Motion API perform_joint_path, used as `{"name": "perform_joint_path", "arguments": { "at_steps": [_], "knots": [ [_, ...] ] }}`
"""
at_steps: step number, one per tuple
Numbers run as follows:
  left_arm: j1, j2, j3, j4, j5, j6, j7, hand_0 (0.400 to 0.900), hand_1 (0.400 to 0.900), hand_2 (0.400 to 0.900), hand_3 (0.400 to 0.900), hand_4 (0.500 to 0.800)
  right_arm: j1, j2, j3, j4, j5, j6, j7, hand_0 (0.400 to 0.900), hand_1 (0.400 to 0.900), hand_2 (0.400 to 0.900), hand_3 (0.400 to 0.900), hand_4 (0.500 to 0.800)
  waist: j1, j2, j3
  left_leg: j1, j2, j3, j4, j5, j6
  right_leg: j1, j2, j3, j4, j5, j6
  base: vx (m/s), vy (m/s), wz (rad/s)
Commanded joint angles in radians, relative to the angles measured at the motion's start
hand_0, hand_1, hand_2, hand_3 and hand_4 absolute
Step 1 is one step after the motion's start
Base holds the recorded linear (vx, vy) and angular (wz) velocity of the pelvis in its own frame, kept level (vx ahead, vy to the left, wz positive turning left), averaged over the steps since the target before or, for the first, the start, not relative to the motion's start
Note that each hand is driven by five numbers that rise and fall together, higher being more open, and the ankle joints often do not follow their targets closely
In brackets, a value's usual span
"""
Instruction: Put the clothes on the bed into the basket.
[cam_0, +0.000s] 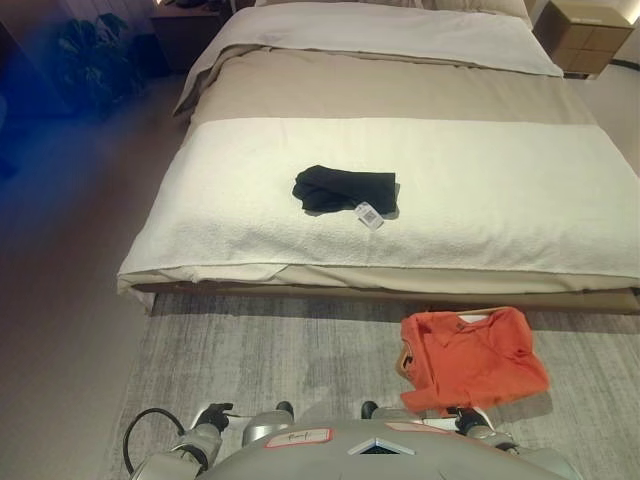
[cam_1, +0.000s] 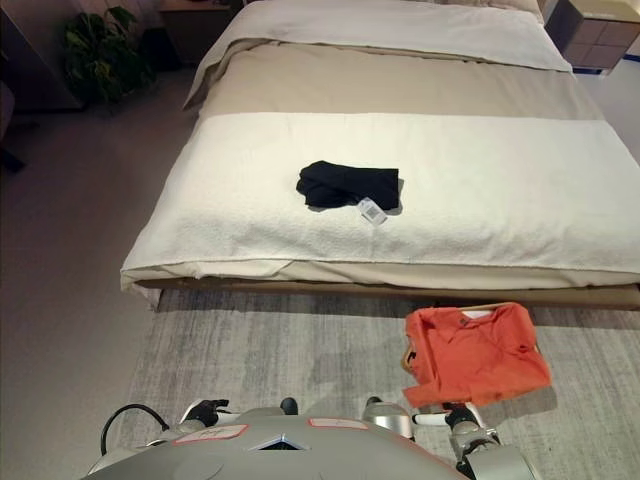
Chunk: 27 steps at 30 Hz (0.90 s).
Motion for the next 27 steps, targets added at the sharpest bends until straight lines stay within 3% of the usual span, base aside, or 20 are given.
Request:
{"name": "perform_joint_path", "arguments": {
  "at_steps": [1, 27],
  "knots": [
    [-0.043, -0.015, -0.003, 0.053, 0.038, -0.003, 0.011, 0.900, 0.900, 0.900, 0.900, 0.800, -0.049, -0.026, 0.006, 0.071, 0.005, 0.001, -0.033, 0.900, 0.900, 0.900, 0.900, 0.800, 0.003, -0.012, 0.003, -0.032, -0.076, 0.016, -0.006, -0.013, 0.026, -0.038, 0.030, -0.046, -0.002, 0.034, 0.006, 0.00, 0.000, 0.00],
    [-0.035, -0.010, 0.021, 0.065, 0.030, 0.000, -0.029, 0.900, 0.900, 0.900, 0.900, 0.800, -0.042, -0.026, -0.011, 0.060, 0.059, -0.003, 0.026, 0.900, 0.900, 0.900, 0.900, 0.800, 0.001, -0.012, 0.002, -0.021, -0.076, 0.019, -0.006, -0.026, 0.029, -0.030, 0.029, -0.041, -0.002, 0.026, 0.004, 0.00, -0.001, 0.00]
  ]
}}
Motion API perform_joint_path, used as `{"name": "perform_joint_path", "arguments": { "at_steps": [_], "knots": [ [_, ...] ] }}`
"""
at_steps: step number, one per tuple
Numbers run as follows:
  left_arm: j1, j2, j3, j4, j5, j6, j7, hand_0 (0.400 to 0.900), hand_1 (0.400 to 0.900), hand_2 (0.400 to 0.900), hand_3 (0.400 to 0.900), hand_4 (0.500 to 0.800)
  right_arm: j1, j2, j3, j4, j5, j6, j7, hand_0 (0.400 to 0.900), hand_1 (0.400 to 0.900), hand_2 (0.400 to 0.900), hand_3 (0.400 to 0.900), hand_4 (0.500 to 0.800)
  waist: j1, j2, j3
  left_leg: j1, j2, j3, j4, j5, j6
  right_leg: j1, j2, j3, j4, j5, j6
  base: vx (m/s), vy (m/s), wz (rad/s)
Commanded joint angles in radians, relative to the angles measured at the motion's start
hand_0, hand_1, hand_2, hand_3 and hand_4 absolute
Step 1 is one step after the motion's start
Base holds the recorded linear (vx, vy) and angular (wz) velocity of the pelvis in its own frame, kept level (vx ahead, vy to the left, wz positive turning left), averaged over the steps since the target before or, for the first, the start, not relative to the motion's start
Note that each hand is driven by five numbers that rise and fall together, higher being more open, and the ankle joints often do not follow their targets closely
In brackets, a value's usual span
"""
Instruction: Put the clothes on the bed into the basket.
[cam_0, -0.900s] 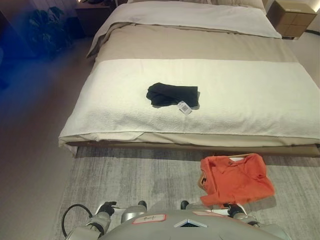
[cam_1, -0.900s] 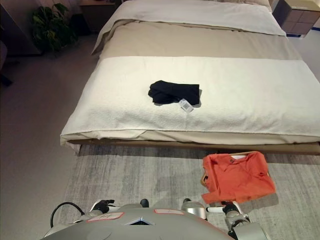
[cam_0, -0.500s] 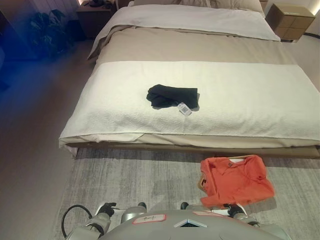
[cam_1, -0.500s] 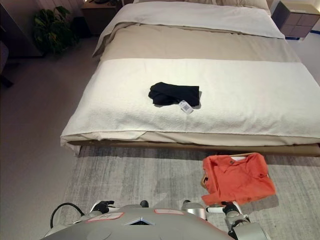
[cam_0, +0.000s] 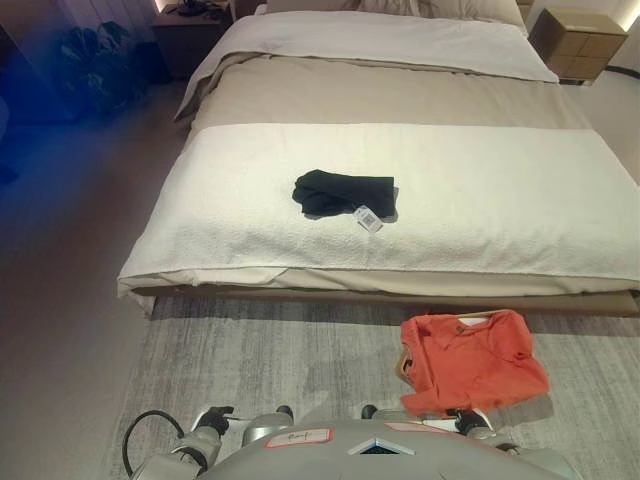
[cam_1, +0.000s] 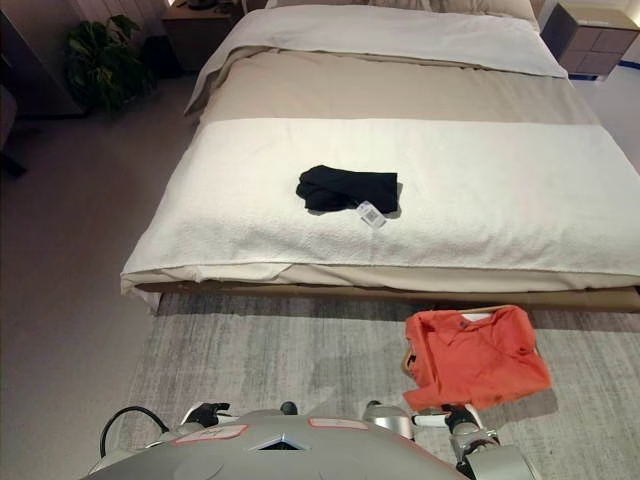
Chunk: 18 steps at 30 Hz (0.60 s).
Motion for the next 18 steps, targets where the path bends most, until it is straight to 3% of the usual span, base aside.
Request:
{"name": "perform_joint_path", "arguments": {
  "at_steps": [1, 12, 16, 18],
  "knots": [
    [-0.042, -0.009, 0.017, 0.065, 0.030, -0.002, -0.011, 0.900, 0.900, 0.900, 0.900, 0.800, -0.044, -0.027, -0.011, 0.060, 0.033, -0.003, 0.001, 0.900, 0.900, 0.900, 0.900, 0.800, 0.001, -0.012, 0.013, -0.023, -0.077, 0.019, -0.006, -0.027, 0.029, -0.031, 0.029, -0.043, -0.002, 0.025, 0.005, 0.02, -0.015, -0.04],
    [-0.057, 0.003, 0.021, 0.061, 0.012, 0.003, -0.013, 0.900, 0.900, 0.900, 0.900, 0.800, -0.059, -0.034, -0.007, 0.061, 0.030, -0.001, 0.009, 0.900, 0.900, 0.900, 0.900, 0.800, -0.005, -0.009, 0.036, -0.028, -0.057, 0.023, 0.036, -0.042, 0.029, -0.066, 0.048, -0.032, 0.078, -0.017, -0.021, 0.02, -0.047, -0.05],
    [-0.071, 0.013, 0.038, 0.042, -0.028, -0.002, 0.004, 0.900, 0.900, 0.900, 0.900, 0.800, -0.065, -0.035, -0.006, 0.062, 0.049, -0.010, -0.003, 0.900, 0.900, 0.900, 0.900, 0.800, -0.002, -0.035, 0.069, -0.129, -0.053, 0.014, 0.249, -0.081, 0.018, -0.099, 0.076, -0.016, 0.161, -0.063, -0.057, -0.01, -0.167, 0.05],
    [-0.069, 0.018, 0.096, 0.013, -0.118, -0.016, 0.022, 0.900, 0.900, 0.900, 0.900, 0.800, -0.063, -0.039, -0.006, 0.062, 0.060, -0.017, -0.007, 0.900, 0.900, 0.900, 0.900, 0.800, 0.028, -0.056, 0.107, -0.230, -0.058, -0.010, 0.471, -0.034, 0.023, -0.082, 0.089, -0.006, 0.201, -0.088, -0.086, 0.01, -0.242, -0.10]
  ]
}}
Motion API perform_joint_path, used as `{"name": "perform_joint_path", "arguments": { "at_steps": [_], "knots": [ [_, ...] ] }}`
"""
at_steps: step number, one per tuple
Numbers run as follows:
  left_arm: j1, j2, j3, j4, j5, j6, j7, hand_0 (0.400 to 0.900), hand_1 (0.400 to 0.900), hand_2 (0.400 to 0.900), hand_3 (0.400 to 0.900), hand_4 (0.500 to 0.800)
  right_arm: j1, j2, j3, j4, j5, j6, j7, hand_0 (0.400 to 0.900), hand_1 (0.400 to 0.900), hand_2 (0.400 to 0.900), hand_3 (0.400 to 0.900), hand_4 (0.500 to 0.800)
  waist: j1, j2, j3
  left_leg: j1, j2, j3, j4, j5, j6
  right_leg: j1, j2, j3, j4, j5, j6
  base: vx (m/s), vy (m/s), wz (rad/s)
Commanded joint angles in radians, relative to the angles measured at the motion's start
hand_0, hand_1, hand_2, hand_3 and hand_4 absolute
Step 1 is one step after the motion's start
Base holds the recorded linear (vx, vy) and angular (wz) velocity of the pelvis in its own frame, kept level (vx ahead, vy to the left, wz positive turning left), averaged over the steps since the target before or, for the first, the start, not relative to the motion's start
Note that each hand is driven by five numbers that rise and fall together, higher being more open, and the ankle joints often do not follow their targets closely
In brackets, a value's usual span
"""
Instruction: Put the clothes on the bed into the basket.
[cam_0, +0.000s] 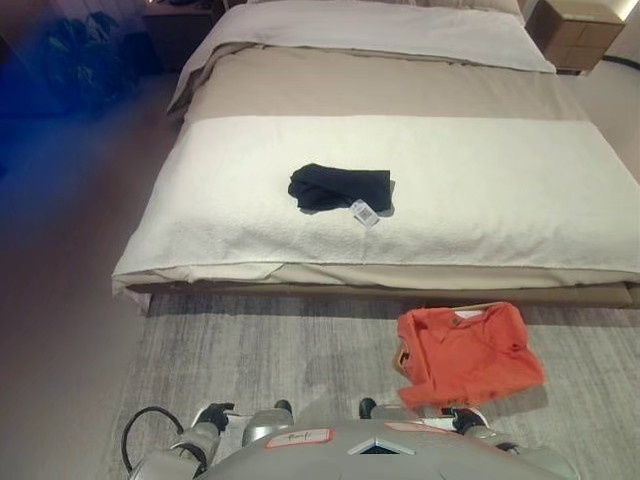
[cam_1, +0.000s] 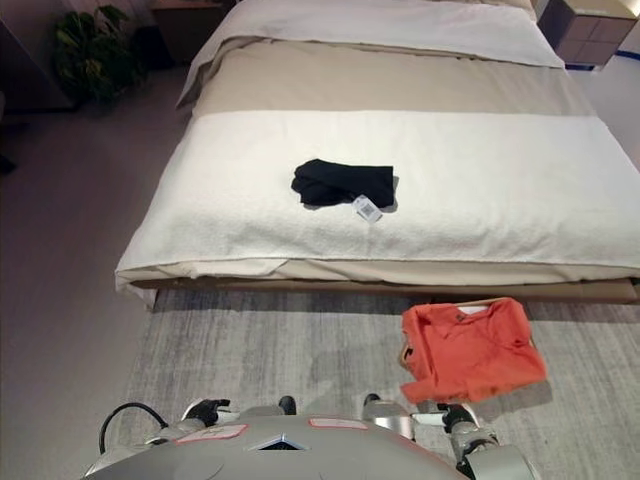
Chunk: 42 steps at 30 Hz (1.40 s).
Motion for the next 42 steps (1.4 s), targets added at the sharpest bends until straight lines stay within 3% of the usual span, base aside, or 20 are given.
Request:
{"name": "perform_joint_path", "arguments": {
  "at_steps": [1, 3, 5, 6, 8, 12, 14, 16, 18, 19, 21, 22, 26, 28, 30, 33, 34, 35, 38, 42],
  "knots": [
    [-0.036, -0.003, 0.074, 0.008, -0.118, -0.020, 0.033, 0.900, 0.900, 0.900, 0.900, 0.800, -0.045, -0.043, -0.008, 0.055, 0.039, -0.013, -0.029, 0.900, 0.900, 0.900, 0.900, 0.800, 0.035, -0.064, 0.089, -0.195, -0.120, -0.028, 0.432, 0.028, 0.068, 0.025, 0.053, -0.009, 0.067, -0.034, -0.064, -0.01, -0.222, -0.14],
    [-0.043, -0.010, 0.089, 0.011, -0.165, -0.028, 0.037, 0.900, 0.900, 0.900, 0.900, 0.800, -0.049, -0.053, -0.006, 0.053, 0.040, -0.011, -0.036, 0.900, 0.900, 0.900, 0.900, 0.800, 0.052, -0.079, 0.124, -0.299, -0.153, -0.044, 0.532, 0.057, 0.073, 0.035, 0.051, -0.006, 0.084, -0.052, -0.077, 0.05, -0.157, -0.15],
    [-0.035, -0.008, 0.100, 0.020, -0.189, -0.030, 0.033, 0.900, 0.900, 0.900, 0.900, 0.800, -0.053, -0.066, -0.005, 0.062, 0.039, -0.006, -0.039, 0.900, 0.900, 0.900, 0.900, 0.800, 0.073, -0.066, 0.119, -0.401, -0.180, -0.041, 0.446, 0.062, 0.077, 0.058, 0.068, 0.010, 0.072, -0.071, -0.072, 0.24, -0.059, -0.27],
    [-0.028, -0.007, 0.106, 0.022, -0.195, -0.029, 0.032, 0.900, 0.900, 0.900, 0.900, 0.800, -0.049, -0.069, -0.008, 0.066, 0.038, -0.005, -0.039, 0.900, 0.900, 0.900, 0.900, 0.800, 0.083, -0.063, 0.111, -0.415, -0.163, -0.036, 0.385, 0.072, 0.074, 0.075, 0.072, 0.018, 0.060, -0.080, -0.067, 0.32, -0.004, -0.28],
    [-0.012, -0.012, 0.119, 0.029, -0.213, -0.032, 0.040, 0.900, 0.900, 0.900, 0.900, 0.800, -0.036, -0.071, -0.012, 0.069, 0.032, -0.004, -0.044, 0.900, 0.900, 0.900, 0.900, 0.800, 0.108, -0.043, 0.104, -0.432, -0.129, -0.031, 0.165, 0.179, 0.051, 0.134, 0.098, 0.049, 0.024, -0.100, -0.064, 0.40, 0.036, -0.44],
    [0.010, -0.021, 0.138, 0.046, -0.236, -0.037, 0.051, 0.900, 0.900, 0.900, 0.900, 0.800, -0.029, -0.069, -0.010, 0.069, 0.031, -0.010, -0.056, 0.900, 0.900, 0.900, 0.900, 0.800, 0.146, -0.041, 0.106, -0.477, -0.088, -0.069, -0.076, 0.244, 0.028, 0.214, 0.097, 0.112, -0.022, -0.128, -0.054, 0.36, 0.052, -0.55],
    [0.034, -0.031, 0.157, 0.062, -0.252, -0.037, 0.053, 0.900, 0.900, 0.900, 0.900, 0.800, -0.029, -0.060, -0.007, 0.063, 0.031, -0.013, -0.061, 0.900, 0.900, 0.900, 0.900, 0.800, 0.163, -0.044, 0.095, -0.532, -0.019, -0.035, -0.110, 0.288, -0.016, 0.282, 0.077, 0.167, -0.042, -0.156, -0.043, 0.48, 0.152, -0.65],
    [0.056, -0.037, 0.177, 0.063, -0.264, -0.037, 0.052, 0.900, 0.900, 0.900, 0.900, 0.800, -0.031, -0.045, 0.005, 0.059, 0.023, -0.012, -0.054, 0.900, 0.900, 0.900, 0.900, 0.800, 0.196, -0.044, 0.077, -0.545, 0.025, -0.029, -0.095, 0.332, -0.029, 0.336, 0.051, 0.201, -0.048, -0.191, -0.027, 0.56, 0.236, -0.87],
    [0.070, -0.034, 0.189, 0.069, -0.267, -0.035, 0.051, 0.900, 0.900, 0.900, 0.900, 0.800, -0.027, -0.035, 0.011, 0.060, 0.017, -0.010, -0.050, 0.900, 0.900, 0.900, 0.900, 0.800, 0.223, -0.050, 0.053, -0.548, 0.042, -0.040, -0.076, 0.391, -0.048, 0.376, 0.008, 0.215, -0.038, -0.221, -0.014, 0.60, 0.302, -0.65],
    [0.076, -0.035, 0.192, 0.076, -0.265, -0.031, 0.056, 0.900, 0.900, 0.900, 0.900, 0.800, -0.022, -0.029, 0.006, 0.060, 0.018, -0.009, -0.047, 0.900, 0.900, 0.900, 0.900, 0.800, 0.229, -0.047, 0.030, -0.533, 0.040, -0.037, -0.071, 0.380, -0.033, 0.399, -0.017, 0.218, -0.025, -0.235, -0.003, 0.60, 0.361, -0.23],
    [0.065, -0.025, 0.186, 0.079, -0.259, -0.027, 0.052, 0.900, 0.900, 0.900, 0.900, 0.800, -0.031, -0.023, -0.001, 0.051, 0.024, -0.012, -0.042, 0.900, 0.900, 0.900, 0.900, 0.800, 0.228, -0.064, 0.004, -0.509, 0.014, -0.043, -0.054, 0.413, -0.032, 0.398, -0.063, 0.190, 0.013, -0.210, 0.029, 0.58, 0.351, 0.07],
    [0.061, -0.016, 0.178, 0.075, -0.252, -0.029, 0.051, 0.900, 0.900, 0.900, 0.900, 0.800, -0.029, -0.018, -0.001, 0.046, 0.023, -0.013, -0.038, 0.900, 0.900, 0.900, 0.900, 0.800, 0.225, -0.086, -0.012, -0.499, -0.016, -0.034, -0.028, 0.400, -0.026, 0.384, -0.096, 0.165, 0.055, -0.136, 0.055, 0.52, 0.274, 0.21],
    [0.043, 0.009, 0.168, 0.045, -0.249, -0.031, 0.031, 0.900, 0.900, 0.900, 0.900, 0.800, -0.052, -0.020, 0.010, 0.030, 0.014, -0.013, -0.033, 0.900, 0.900, 0.900, 0.900, 0.800, 0.245, -0.107, -0.049, -0.466, -0.079, 0.002, -0.007, 0.321, 0.023, 0.286, -0.135, 0.130, 0.175, 0.186, 0.112, 0.36, 0.237, 0.08],
    [0.036, 0.017, 0.160, 0.035, -0.248, -0.032, 0.030, 0.900, 0.900, 0.900, 0.900, 0.800, -0.063, -0.025, 0.009, 0.012, 0.019, -0.015, -0.032, 0.900, 0.900, 0.900, 0.900, 0.800, 0.251, -0.102, -0.061, -0.423, -0.106, 0.006, -0.027, 0.283, 0.056, 0.239, -0.137, 0.100, 0.274, 0.309, 0.110, 0.37, 0.298, -0.03],
    [0.018, 0.032, 0.156, 0.039, -0.238, -0.029, 0.027, 0.900, 0.900, 0.900, 0.900, 0.800, -0.079, -0.019, 0.022, 0.001, 0.020, -0.017, -0.030, 0.900, 0.900, 0.900, 0.900, 0.800, 0.233, -0.099, -0.052, -0.359, -0.133, -0.009, -0.069, 0.255, 0.086, 0.183, -0.121, 0.065, 0.335, 0.324, 0.096, 0.38, 0.276, 0.25],
    [0.002, 0.044, 0.152, 0.037, -0.232, -0.032, 0.026, 0.900, 0.900, 0.900, 0.900, 0.800, -0.080, -0.017, 0.028, -0.002, 0.021, -0.021, -0.027, 0.900, 0.900, 0.900, 0.900, 0.800, 0.200, -0.088, -0.034, -0.288, -0.160, -0.046, -0.104, 0.227, 0.105, 0.101, -0.073, 0.041, 0.327, 0.239, 0.071, 0.33, 0.172, 0.39],
    [-0.006, 0.048, 0.152, 0.037, -0.226, -0.031, 0.022, 0.900, 0.900, 0.900, 0.900, 0.800, -0.073, -0.014, 0.029, 0.002, 0.021, -0.019, -0.024, 0.900, 0.900, 0.900, 0.900, 0.800, 0.176, -0.063, -0.009, -0.209, -0.163, -0.077, -0.123, 0.197, 0.109, 0.023, -0.073, -0.067, 0.278, 0.104, 0.050, 0.40, 0.127, 0.57],
    [-0.013, 0.047, 0.149, 0.041, -0.225, -0.030, 0.022, 0.900, 0.900, 0.900, 0.900, 0.800, -0.068, -0.014, 0.027, 0.008, 0.021, -0.018, -0.027, 0.900, 0.900, 0.900, 0.900, 0.800, 0.155, -0.044, 0.004, -0.164, -0.153, -0.098, -0.131, 0.179, 0.103, -0.019, -0.061, -0.108, 0.221, 0.031, 0.036, 0.50, 0.137, 0.82],
    [-0.022, 0.039, 0.129, 0.044, -0.194, -0.029, 0.017, 0.900, 0.900, 0.900, 0.900, 0.800, -0.049, -0.013, 0.040, 0.006, 0.002, -0.018, -0.035, 0.900, 0.900, 0.900, 0.900, 0.800, 0.104, -0.033, 0.041, -0.083, -0.161, -0.143, -0.137, 0.147, 0.096, -0.103, -0.042, -0.109, 0.107, 0.062, 0.043, 0.33, 0.007, 0.86],
    [-0.021, 0.042, 0.118, 0.042, -0.160, -0.040, 0.033, 0.900, 0.900, 0.900, 0.900, 0.800, -0.058, -0.036, 0.097, -0.038, -0.118, -0.025, -0.085, 0.900, 0.900, 0.900, 0.900, 0.800, 0.070, -0.040, 0.082, -0.014, -0.169, -0.178, -0.137, 0.110, 0.082, -0.170, -0.068, -0.111, 0.005, 0.168, 0.073, 0.25, -0.057, 0.62]
  ]
}}
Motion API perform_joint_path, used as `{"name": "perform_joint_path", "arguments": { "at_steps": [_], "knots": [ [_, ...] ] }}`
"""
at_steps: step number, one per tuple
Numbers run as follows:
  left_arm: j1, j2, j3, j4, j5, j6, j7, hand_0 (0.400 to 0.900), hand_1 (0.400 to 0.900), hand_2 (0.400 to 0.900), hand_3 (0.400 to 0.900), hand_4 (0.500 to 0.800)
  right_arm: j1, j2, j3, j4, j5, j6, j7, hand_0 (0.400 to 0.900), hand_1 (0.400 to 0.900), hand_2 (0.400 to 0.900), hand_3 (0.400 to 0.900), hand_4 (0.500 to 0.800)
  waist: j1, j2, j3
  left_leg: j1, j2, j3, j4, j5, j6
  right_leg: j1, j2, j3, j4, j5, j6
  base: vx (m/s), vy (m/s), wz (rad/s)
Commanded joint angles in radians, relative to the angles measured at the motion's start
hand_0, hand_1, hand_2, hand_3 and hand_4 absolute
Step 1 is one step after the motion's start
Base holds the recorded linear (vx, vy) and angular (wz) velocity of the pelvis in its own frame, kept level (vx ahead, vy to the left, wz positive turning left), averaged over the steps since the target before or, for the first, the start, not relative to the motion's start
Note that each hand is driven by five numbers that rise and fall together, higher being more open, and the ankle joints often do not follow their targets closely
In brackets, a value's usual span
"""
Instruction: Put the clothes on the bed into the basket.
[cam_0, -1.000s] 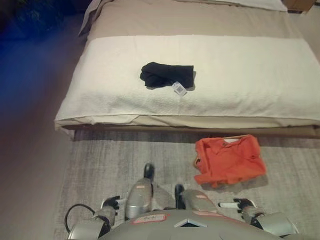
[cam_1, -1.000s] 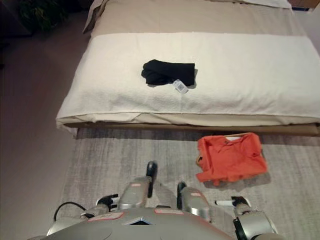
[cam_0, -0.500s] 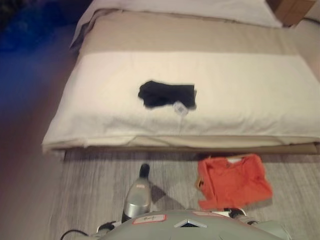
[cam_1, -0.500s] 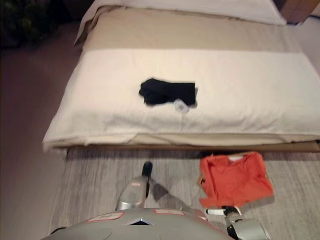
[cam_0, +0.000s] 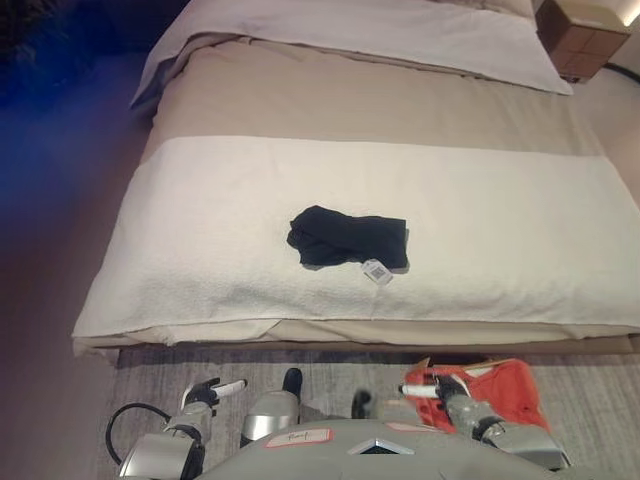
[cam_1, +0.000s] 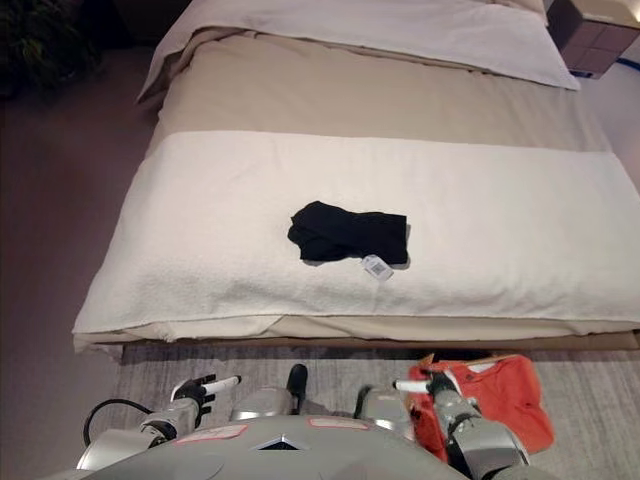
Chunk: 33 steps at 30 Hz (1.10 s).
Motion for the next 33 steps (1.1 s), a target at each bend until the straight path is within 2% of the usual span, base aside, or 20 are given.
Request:
{"name": "perform_joint_path", "arguments": {
  "at_steps": [1, 4, 7, 12, 17, 22, 33],
  "knots": [
    [0.021, 0.034, -0.001, 0.011, 0.057, -0.012, 0.029, 0.900, 0.900, 0.900, 0.900, 0.800, -0.005, -0.082, 0.089, -0.012, -0.179, 0.017, -0.083, 0.900, 0.900, 0.900, 0.900, 0.800, 0.003, -0.027, 0.033, -0.014, -0.055, -0.012, -0.006, 0.028, -0.138, -0.056, -0.021, -0.002, -0.005, 0.198, 0.010, 0.15, -0.074, 0.19],
    [0.037, 0.029, 0.009, 0.004, 0.055, -0.029, 0.058, 0.900, 0.900, 0.900, 0.900, 0.800, -0.065, -0.135, 0.132, -0.062, -0.285, 0.015, -0.132, 0.900, 0.900, 0.900, 0.900, 0.800, 0.009, -0.044, 0.039, 0.002, -0.079, -0.011, -0.006, 0.005, -0.127, -0.033, -0.031, 0.001, -0.023, 0.217, 0.014, 0.11, -0.065, 0.08],
    [0.049, 0.012, 0.007, 0.004, 0.046, -0.040, 0.075, 0.900, 0.900, 0.900, 0.900, 0.800, -0.174, -0.188, 0.182, -0.105, -0.370, 0.016, -0.162, 0.900, 0.900, 0.900, 0.900, 0.800, 0.019, -0.042, 0.027, -0.013, -0.074, 0.000, -0.006, -0.008, -0.130, -0.016, -0.033, 0.000, -0.040, 0.216, 0.014, 0.08, -0.086, 0.02],
    [0.037, -0.019, -0.059, -0.012, 0.028, -0.049, 0.080, 0.900, 0.900, 0.900, 0.900, 0.800, -0.413, -0.251, 0.282, -0.099, -0.453, 0.038, -0.196, 0.900, 0.900, 0.900, 0.900, 0.800, 0.035, -0.017, 0.033, -0.063, -0.059, -0.021, -0.006, 0.004, -0.150, -0.038, -0.031, -0.025, -0.041, 0.202, 0.001, 0.01, -0.067, 0.15],
    [0.028, -0.037, -0.093, -0.015, -0.016, -0.048, 0.095, 0.900, 0.900, 0.900, 0.900, 0.800, -0.601, -0.247, 0.368, -0.115, -0.479, 0.057, -0.206, 0.900, 0.900, 0.900, 0.900, 0.800, 0.047, -0.001, 0.050, -0.105, -0.044, -0.031, -0.006, 0.014, -0.163, -0.059, -0.033, -0.041, -0.039, 0.193, -0.002, -0.02, -0.051, 0.04],
    [-0.001, -0.056, -0.131, -0.029, -0.067, -0.055, 0.113, 0.900, 0.900, 0.900, 0.900, 0.800, -0.767, -0.224, 0.435, -0.120, -0.483, 0.066, -0.214, 0.900, 0.900, 0.900, 0.900, 0.800, 0.063, 0.018, 0.101, -0.165, -0.038, -0.043, -0.006, 0.040, -0.173, -0.118, -0.032, -0.046, -0.004, 0.182, -0.009, -0.09, -0.028, 0.07],
    [-0.049, -0.062, -0.175, -0.033, -0.132, -0.056, 0.139, 0.900, 0.900, 0.900, 0.900, 0.800, -0.942, -0.186, 0.468, -0.093, -0.397, 0.065, -0.233, 0.900, 0.900, 0.900, 0.900, 0.800, 0.109, 0.035, 0.222, -0.299, -0.036, -0.096, -0.006, 0.094, -0.191, -0.223, -0.028, -0.089, 0.022, 0.182, -0.018, -0.06, -0.046, 0.15]
  ]
}}
